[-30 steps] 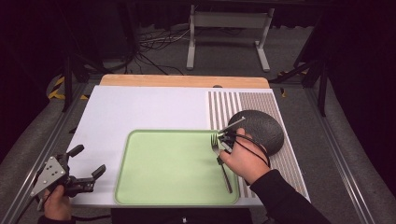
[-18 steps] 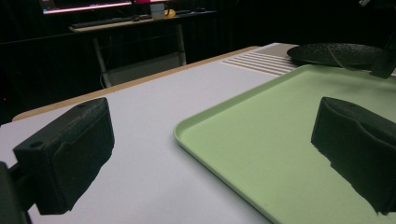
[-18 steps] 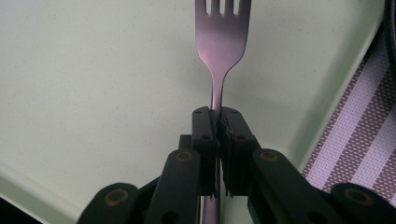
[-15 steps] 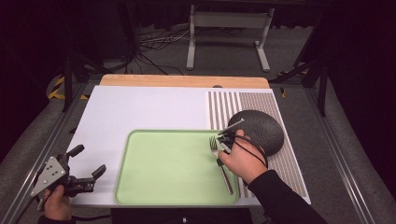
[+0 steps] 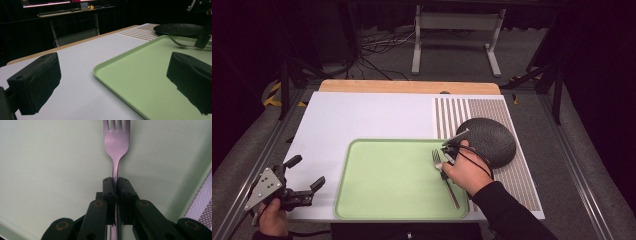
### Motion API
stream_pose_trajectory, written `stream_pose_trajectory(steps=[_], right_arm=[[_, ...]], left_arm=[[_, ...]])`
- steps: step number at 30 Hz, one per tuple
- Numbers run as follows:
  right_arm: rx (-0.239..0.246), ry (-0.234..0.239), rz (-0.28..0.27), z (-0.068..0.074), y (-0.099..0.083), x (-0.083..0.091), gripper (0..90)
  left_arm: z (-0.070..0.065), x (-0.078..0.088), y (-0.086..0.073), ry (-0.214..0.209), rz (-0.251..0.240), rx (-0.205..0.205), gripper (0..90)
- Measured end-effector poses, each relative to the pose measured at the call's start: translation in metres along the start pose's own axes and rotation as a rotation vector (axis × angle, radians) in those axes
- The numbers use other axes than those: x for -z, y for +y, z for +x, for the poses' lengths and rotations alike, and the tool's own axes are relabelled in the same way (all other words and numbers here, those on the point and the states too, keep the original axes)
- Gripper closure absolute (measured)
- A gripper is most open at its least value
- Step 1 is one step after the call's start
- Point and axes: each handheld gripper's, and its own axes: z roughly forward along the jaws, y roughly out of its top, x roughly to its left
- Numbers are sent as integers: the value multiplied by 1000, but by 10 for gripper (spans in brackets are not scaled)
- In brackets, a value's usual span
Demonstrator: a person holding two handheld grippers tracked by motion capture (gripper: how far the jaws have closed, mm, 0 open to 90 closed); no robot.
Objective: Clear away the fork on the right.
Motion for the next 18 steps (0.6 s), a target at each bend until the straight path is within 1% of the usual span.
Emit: stream_pose_trajectory(steps=[4, 6, 8, 10, 13, 14, 16, 17, 18], right_arm=[[-7, 1, 2, 0, 0, -1, 829], [-7, -2, -9, 0, 0, 0, 788], [4, -1, -23, 1, -1, 2, 757], [26, -6, -47, 2, 0, 4, 715], [52, 6, -74, 2, 1, 7, 667], [67, 7, -99, 2, 1, 8, 622], [106, 25, -144, 3, 2, 9, 539], [150, 37, -175, 4, 3, 9, 487], [190, 39, -201, 4, 3, 10, 430]], left_arm=[[0, 0, 0, 0, 0, 2, 0], [0, 0, 0, -1, 1, 1, 0], [0, 0, 0, 0, 1, 1, 0], [0, 0, 0, 0, 1, 1, 0], [0, 0, 0, 0, 1, 0, 0], [0, 0, 0, 0, 1, 1, 0], [0, 0, 0, 0, 1, 1, 0], [0, 0, 0, 0, 1, 1, 0], [0, 0, 0, -1, -1, 1, 0]])
